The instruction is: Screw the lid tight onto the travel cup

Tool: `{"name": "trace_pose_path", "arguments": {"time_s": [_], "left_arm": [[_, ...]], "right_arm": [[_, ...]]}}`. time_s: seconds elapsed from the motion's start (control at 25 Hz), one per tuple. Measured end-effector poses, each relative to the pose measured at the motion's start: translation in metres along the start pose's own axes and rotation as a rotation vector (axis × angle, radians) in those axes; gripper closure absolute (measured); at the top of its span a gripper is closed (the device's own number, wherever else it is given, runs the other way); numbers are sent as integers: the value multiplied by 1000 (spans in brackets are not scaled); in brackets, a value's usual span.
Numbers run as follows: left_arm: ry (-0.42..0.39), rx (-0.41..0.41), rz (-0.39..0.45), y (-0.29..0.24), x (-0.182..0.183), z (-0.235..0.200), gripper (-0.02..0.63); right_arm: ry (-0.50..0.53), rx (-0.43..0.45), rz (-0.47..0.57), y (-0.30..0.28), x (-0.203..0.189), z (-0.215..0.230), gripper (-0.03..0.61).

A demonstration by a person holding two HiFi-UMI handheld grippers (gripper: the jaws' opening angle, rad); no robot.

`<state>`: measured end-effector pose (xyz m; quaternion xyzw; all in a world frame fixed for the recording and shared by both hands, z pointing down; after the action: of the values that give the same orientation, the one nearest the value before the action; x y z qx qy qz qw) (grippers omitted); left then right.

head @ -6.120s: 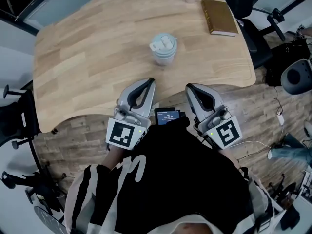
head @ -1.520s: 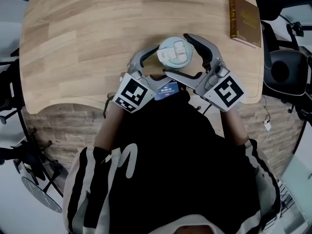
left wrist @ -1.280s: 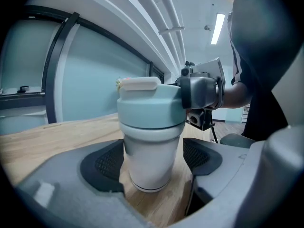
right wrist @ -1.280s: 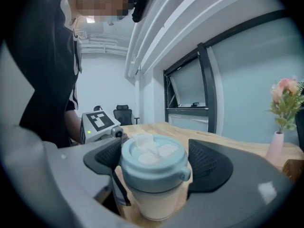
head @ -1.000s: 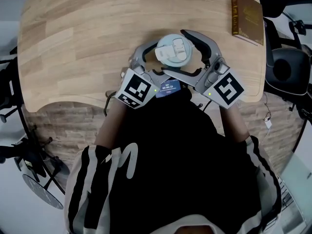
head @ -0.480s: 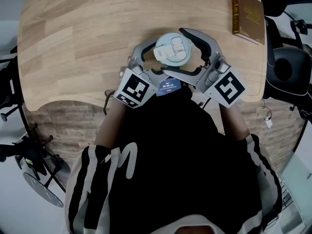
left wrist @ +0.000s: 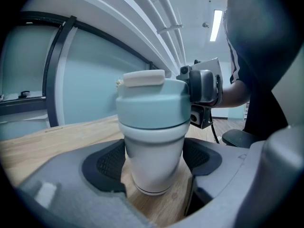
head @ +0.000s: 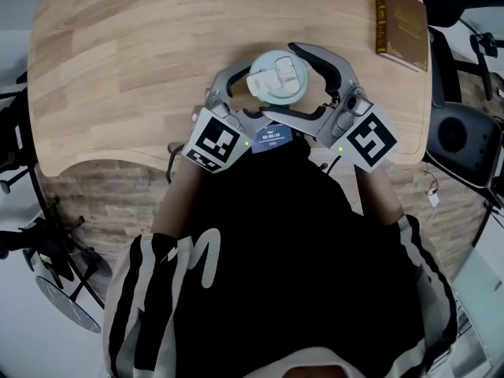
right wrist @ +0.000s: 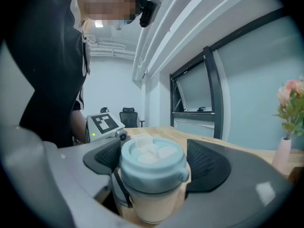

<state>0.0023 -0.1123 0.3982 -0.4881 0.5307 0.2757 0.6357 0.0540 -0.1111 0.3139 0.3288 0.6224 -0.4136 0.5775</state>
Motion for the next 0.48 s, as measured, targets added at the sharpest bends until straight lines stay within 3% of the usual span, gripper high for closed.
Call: {"name": "trace_pose_path", "arguments": {"time_s": [0.48], "left_arm": [[10,12,-1,1,0,0,225]], "right_arm": [[2,-62,4,0,0,-2,152]]}}
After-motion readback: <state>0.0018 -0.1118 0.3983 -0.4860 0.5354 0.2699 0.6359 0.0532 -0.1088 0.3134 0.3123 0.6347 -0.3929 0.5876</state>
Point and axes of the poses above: the fingertips, and each gripper's own axes: y backward along the fingers, z to its right, x out of its top, the point moved 5 cm from there along y, backward along the fingers, and after that the axes turned 5 degrees about -x, right-handed, at the moved point
